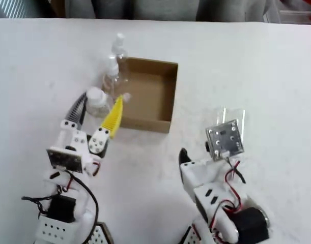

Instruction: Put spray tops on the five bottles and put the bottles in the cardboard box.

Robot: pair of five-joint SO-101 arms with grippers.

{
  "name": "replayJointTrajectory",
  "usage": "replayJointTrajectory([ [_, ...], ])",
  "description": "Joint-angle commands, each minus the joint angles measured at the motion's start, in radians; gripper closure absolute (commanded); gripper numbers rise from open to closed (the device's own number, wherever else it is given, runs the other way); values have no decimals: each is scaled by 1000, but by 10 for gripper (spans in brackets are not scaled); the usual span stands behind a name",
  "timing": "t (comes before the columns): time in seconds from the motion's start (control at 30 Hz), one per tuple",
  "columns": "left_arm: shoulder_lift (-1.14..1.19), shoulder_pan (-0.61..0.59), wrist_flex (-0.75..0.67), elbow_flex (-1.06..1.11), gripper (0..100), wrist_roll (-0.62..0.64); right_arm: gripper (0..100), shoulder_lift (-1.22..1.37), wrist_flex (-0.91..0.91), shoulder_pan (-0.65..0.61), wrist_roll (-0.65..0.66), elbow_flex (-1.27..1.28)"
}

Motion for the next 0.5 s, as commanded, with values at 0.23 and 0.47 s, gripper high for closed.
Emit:
replayJointTrajectory([
  [0.23,317,-27,-37,-304,972,-3,805,-125,-173,93,110,181],
  [0.47,636,-25,-193,-400,972,3,807,-131,-213,160,370,259],
])
